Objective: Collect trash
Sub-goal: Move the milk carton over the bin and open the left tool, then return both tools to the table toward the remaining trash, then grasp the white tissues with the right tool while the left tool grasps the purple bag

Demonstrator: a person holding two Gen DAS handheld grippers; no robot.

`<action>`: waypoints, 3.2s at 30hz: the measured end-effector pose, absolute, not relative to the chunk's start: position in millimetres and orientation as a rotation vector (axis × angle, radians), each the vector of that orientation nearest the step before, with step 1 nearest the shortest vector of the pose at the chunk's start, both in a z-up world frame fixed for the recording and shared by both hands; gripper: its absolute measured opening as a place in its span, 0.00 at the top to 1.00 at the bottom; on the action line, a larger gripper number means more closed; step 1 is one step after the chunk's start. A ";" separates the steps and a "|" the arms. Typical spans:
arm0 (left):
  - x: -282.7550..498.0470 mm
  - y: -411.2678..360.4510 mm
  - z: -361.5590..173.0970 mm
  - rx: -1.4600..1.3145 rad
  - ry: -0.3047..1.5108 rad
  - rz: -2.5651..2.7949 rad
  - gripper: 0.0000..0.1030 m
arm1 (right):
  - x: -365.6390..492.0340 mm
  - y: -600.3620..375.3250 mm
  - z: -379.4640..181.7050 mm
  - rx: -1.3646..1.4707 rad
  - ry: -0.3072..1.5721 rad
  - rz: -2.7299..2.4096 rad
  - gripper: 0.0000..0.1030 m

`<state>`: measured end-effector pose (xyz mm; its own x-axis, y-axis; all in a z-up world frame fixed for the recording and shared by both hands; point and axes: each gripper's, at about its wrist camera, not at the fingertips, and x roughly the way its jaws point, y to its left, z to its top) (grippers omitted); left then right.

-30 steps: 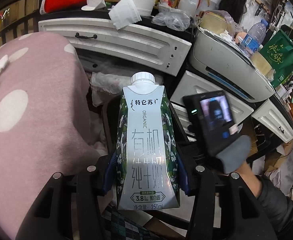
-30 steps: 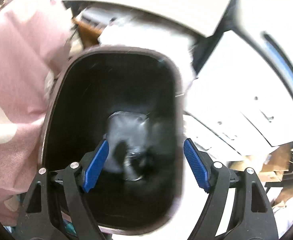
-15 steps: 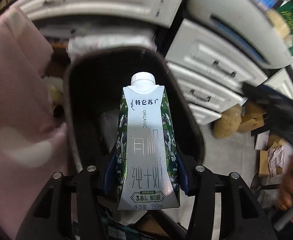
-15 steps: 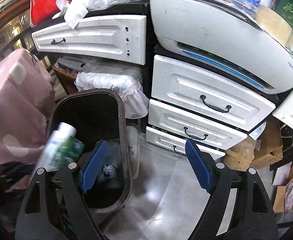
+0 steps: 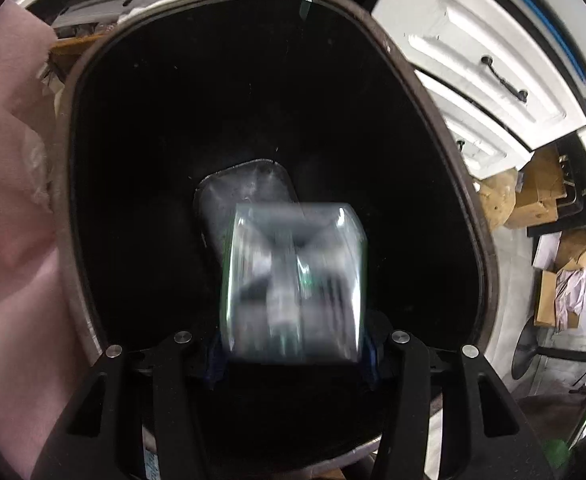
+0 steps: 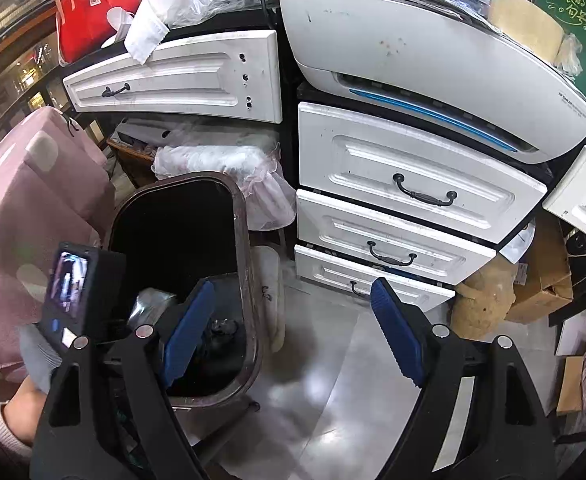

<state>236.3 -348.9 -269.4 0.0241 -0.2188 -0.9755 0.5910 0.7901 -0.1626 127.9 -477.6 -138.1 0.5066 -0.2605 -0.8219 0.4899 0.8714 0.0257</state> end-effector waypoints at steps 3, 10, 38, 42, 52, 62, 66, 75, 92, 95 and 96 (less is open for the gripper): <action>235.7 -351.3 -270.7 0.336 1.415 -0.654 0.46 | 128.3 -476.1 -138.3 0.268 0.939 -0.455 0.22; 232.8 -340.1 -251.6 0.270 1.395 -0.646 0.25 | 128.2 -472.3 -131.5 0.259 0.910 -0.454 0.22; 175.5 -172.3 -35.2 0.097 0.830 -0.584 0.10 | 185.6 -364.1 -67.4 0.126 0.805 -0.142 0.18; 177.3 -129.5 -25.0 0.022 0.795 -0.533 0.07 | 197.4 -330.6 -60.6 0.093 0.801 -0.047 0.18; 180.8 -38.4 -21.2 -0.127 0.781 -0.406 0.07 | 229.1 -241.2 -51.2 0.025 0.816 0.200 0.18; 186.9 34.7 -24.2 -0.127 0.766 -0.202 0.07 | 274.6 -147.1 -48.3 -0.070 0.840 0.411 0.18; 188.6 56.7 -29.9 -0.158 0.777 -0.163 0.07 | 297.3 -124.2 -55.4 -0.102 0.868 0.426 0.18; 192.3 71.0 -41.7 -0.173 0.801 -0.162 0.07 | 334.8 -94.6 -63.1 -0.174 0.862 0.430 0.27; 202.5 64.9 -43.0 -0.153 0.782 -0.172 0.09 | 317.6 -109.3 -49.0 -0.189 0.812 0.453 0.85; 210.7 57.4 -33.0 -0.115 0.740 -0.185 0.09 | 307.5 -118.0 -42.2 -0.181 0.804 0.448 0.85; 213.9 54.7 -29.9 -0.100 0.730 -0.189 0.11 | 303.1 -121.2 -39.5 -0.179 0.798 0.449 0.85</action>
